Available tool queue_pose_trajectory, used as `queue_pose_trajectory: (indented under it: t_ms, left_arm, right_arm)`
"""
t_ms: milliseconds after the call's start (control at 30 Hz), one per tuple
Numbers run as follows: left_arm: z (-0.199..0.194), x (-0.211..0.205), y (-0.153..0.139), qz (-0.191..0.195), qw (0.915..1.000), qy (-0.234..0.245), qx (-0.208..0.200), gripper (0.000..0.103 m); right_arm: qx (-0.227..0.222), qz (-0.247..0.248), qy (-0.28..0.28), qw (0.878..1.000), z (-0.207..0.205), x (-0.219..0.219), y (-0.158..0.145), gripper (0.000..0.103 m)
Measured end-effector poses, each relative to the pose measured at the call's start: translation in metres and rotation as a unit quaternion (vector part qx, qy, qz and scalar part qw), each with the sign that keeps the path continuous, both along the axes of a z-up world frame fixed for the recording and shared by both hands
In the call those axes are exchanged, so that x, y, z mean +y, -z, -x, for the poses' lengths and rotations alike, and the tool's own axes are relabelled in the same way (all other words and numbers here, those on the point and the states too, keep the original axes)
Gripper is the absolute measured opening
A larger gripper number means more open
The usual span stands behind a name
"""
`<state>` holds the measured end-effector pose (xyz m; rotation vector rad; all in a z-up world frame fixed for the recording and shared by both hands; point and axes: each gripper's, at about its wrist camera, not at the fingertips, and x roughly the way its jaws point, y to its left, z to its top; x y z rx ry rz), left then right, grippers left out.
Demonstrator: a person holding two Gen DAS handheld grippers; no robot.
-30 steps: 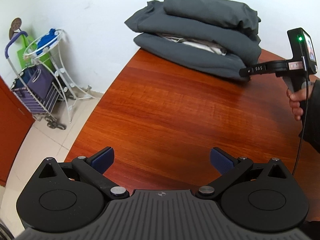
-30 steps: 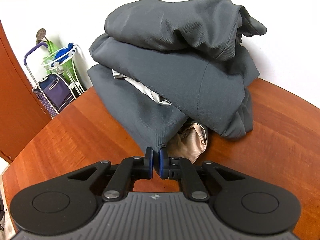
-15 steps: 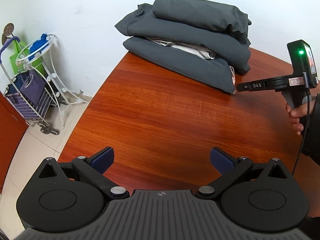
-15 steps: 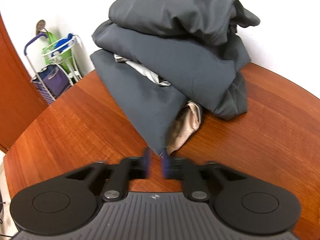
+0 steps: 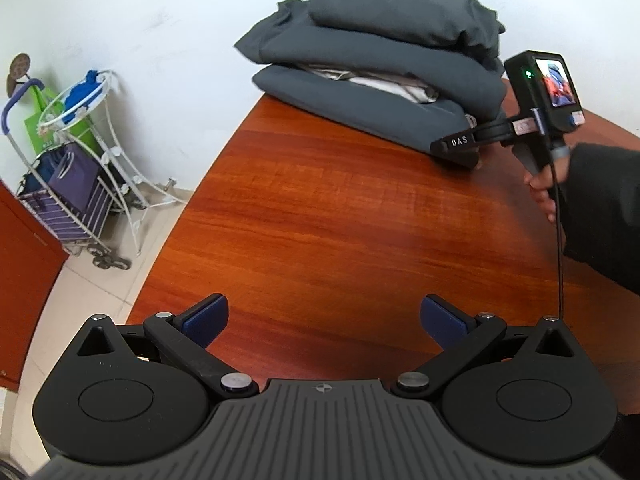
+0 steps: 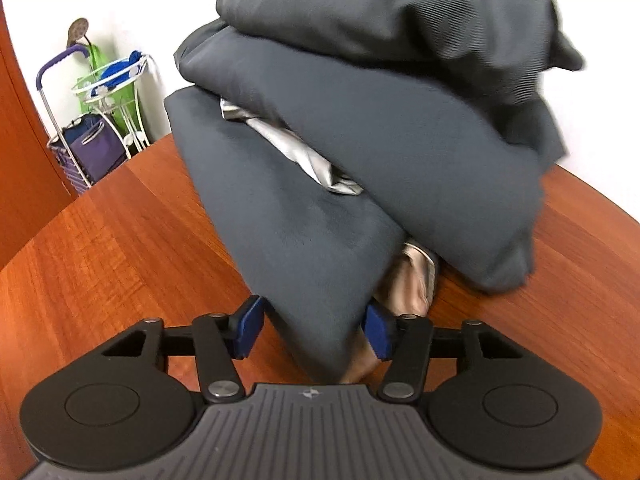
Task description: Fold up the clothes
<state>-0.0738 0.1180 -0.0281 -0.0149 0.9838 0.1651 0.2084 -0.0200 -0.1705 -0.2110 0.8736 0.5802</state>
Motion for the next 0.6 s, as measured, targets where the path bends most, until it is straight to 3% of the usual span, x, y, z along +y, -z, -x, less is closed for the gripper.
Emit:
queue_pose_trajectory:
  t_ms: [100,133,233,600]
  left_arm:
    - [0.003,0.007,0.002,-0.001,0.9999,-0.016,0.005,0.103]
    - [0.004,0.009,0.002,-0.001,0.9998,-0.020,0.007,0.103]
    - [0.006,0.015,0.004,0.002,0.9994,-0.033,0.010,0.103]
    - [-0.007,0.008,-0.002,0.011,0.9997,-0.019,-0.008,0.103]
  right_arm:
    - [0.003,-0.003,0.002,1.000,-0.007,0.006,0.007,0.047]
    - [0.004,-0.005,0.002,1.000,-0.008,0.007,0.008,0.036]
    - [0.002,-0.018,-0.001,1.000,-0.008,0.009,0.007,0.018]
    - [0.009,-0.013,-0.004,1.000,0.011,-0.010,-0.008,0.012]
